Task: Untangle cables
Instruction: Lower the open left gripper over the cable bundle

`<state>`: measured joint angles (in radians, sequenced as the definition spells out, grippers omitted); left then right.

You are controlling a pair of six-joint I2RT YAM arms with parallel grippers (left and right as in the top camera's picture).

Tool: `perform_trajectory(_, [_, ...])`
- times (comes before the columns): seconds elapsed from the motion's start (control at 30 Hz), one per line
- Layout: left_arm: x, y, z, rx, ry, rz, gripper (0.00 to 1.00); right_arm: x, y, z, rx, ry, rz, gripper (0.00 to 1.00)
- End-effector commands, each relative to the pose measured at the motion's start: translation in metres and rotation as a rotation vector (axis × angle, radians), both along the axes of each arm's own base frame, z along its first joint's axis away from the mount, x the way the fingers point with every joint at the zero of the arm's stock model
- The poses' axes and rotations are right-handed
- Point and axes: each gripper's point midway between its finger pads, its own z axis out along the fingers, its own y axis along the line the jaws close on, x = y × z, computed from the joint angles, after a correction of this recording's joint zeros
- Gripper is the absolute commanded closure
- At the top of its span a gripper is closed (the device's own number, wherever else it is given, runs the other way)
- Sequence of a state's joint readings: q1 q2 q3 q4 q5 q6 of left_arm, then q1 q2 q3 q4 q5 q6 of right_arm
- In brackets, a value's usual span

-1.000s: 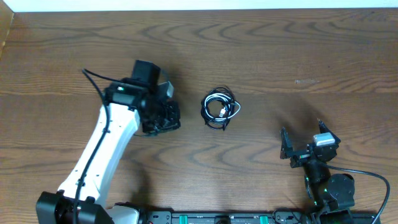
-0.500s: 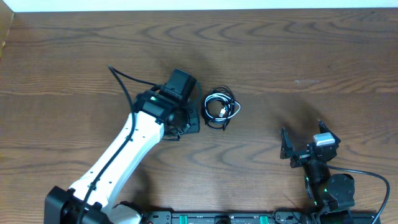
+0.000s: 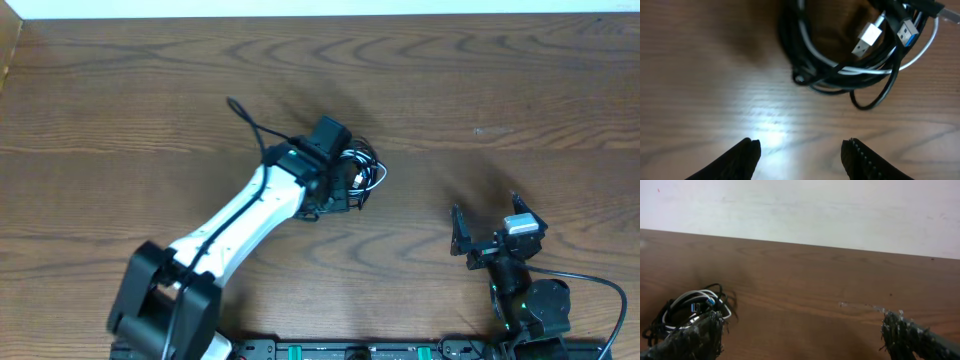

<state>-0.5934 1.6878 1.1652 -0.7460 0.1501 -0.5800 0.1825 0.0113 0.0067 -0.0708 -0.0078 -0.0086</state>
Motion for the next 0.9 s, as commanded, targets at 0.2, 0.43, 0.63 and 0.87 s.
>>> perform_trajectory(0.2, [0.001,-0.006,-0.037,0.051,0.047,0.009,0.42,0.000,0.000,-0.001,-0.007,0.000,0.002,0.01])
perform_trajectory(0.43, [0.001,-0.006,-0.049,0.064,0.067,0.015,0.42,0.000,0.000,-0.001,-0.007,0.000,0.002,0.01])
perform_trajectory(0.63, [0.010,-0.012,-0.053,0.043,0.038,0.016,0.42,0.000,0.000,-0.001,-0.007,0.000,0.002,0.01])
perform_trajectory(0.87, [0.018,-0.016,-0.056,0.034,0.012,0.033,0.44,0.000,0.000,-0.001,-0.007,0.000,0.002,0.01])
